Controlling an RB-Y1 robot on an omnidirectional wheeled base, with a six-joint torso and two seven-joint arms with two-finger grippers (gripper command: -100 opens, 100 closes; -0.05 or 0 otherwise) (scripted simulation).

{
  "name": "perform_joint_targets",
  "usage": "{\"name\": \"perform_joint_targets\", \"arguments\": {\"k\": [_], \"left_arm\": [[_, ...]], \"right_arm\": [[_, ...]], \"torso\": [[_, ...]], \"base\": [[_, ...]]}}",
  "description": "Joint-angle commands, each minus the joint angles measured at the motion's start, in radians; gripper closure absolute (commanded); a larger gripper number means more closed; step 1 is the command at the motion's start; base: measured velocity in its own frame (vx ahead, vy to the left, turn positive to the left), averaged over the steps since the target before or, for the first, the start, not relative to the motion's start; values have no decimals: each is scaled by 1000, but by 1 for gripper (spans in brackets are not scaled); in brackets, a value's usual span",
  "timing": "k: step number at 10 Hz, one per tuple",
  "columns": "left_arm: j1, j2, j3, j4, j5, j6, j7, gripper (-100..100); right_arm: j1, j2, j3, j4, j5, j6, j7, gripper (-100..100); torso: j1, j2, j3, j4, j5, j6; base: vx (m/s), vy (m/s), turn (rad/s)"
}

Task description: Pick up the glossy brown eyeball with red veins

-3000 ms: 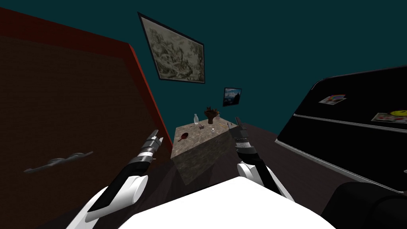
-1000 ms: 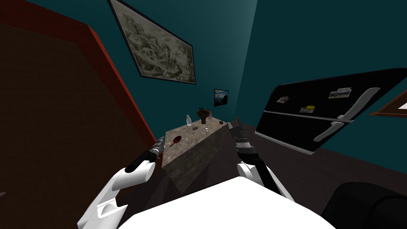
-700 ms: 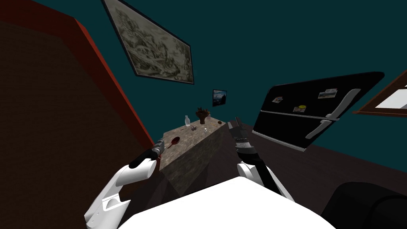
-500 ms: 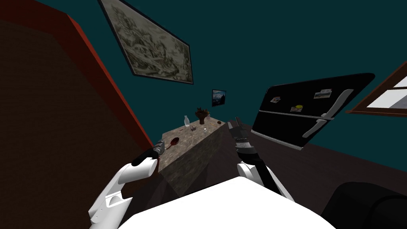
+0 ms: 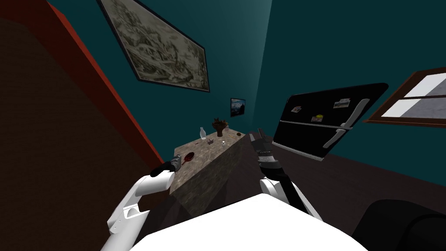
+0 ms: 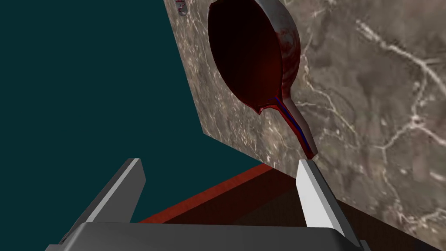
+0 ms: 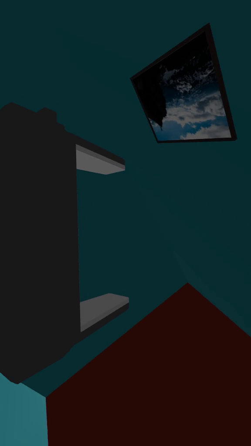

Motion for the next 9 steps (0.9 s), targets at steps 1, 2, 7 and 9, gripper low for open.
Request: {"name": "perform_joint_targets", "arguments": {"k": [1,2,7,9], "left_arm": [[-17,-2,-5,14,-8,50,1,-100],[-17,-2,-5,14,-8,54,1,-100],[-58,-13,-22,66,-28,179,1,-100],[-64,-19,-28,87,-33,217,1,-100]], "right_arm": [[0,0,0,0,0,0,0,0],[0,0,0,0,0,0,0,0],[0,0,0,0,0,0,0,0],[0,0,0,0,0,0,0,0]], "torso": [[0,0,0,0,0,0],[0,0,0,0,0,0],[0,0,0,0,0,0],[0,-1,-1,0,0,0]], "base": [[23,7,-76],[25,10,-51],[31,15,-81],[41,17,-67]]}}
